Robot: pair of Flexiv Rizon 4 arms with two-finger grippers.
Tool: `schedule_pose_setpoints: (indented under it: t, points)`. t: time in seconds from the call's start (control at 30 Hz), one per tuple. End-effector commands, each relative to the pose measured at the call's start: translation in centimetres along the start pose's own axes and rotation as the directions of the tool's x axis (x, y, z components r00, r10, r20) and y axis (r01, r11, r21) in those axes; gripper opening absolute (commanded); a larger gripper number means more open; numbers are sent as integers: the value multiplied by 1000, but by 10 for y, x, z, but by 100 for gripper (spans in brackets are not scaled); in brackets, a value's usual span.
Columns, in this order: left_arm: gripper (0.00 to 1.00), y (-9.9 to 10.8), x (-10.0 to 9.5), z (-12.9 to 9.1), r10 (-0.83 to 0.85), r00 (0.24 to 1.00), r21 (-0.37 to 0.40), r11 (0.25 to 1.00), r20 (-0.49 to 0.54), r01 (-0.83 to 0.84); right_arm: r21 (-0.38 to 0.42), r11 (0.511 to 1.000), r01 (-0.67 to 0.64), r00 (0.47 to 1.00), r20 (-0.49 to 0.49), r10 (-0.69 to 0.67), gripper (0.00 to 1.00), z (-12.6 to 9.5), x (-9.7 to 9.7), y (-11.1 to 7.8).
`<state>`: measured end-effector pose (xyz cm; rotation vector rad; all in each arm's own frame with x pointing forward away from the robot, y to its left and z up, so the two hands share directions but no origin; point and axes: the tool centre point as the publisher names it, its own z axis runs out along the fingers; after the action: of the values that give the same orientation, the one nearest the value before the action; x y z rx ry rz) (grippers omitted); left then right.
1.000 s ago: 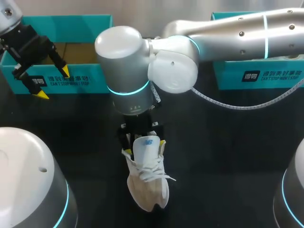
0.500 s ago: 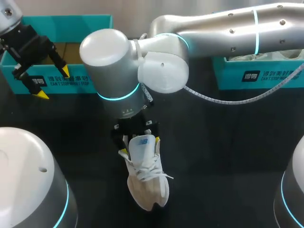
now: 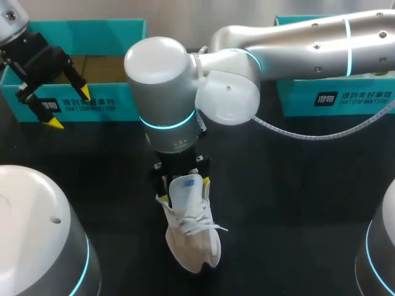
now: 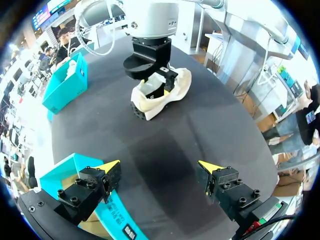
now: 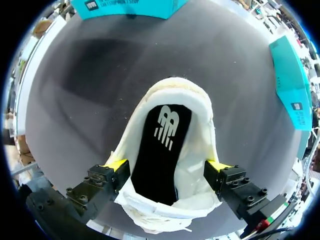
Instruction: Take the shoe out of the shoebox, open the shoe tongue, remove and reinsert the insole, then place the shoe into the shoebox
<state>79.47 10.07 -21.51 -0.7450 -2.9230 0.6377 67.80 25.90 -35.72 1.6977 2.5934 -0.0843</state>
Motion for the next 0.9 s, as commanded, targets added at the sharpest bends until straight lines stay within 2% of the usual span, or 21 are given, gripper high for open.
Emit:
schedule_pose_setpoints:
  t: [0.03,0.23,0.5,0.9]
  points:
    - [100,0,1,0,0,1000,-2,1000,0,0,4,999,42,999,17,-42,100,0,5,6]
    - [100,0,1,0,0,1000,-2,1000,0,0,18,998,54,998,22,-55,100,-2,5,7]
    - [100,0,1,0,0,1000,-2,1000,0,0,54,998,34,999,17,-35,100,-6,6,-7]
    - [100,0,1,0,0,1000,-2,1000,0,0,61,998,6,999,42,-8,100,-15,7,-19]
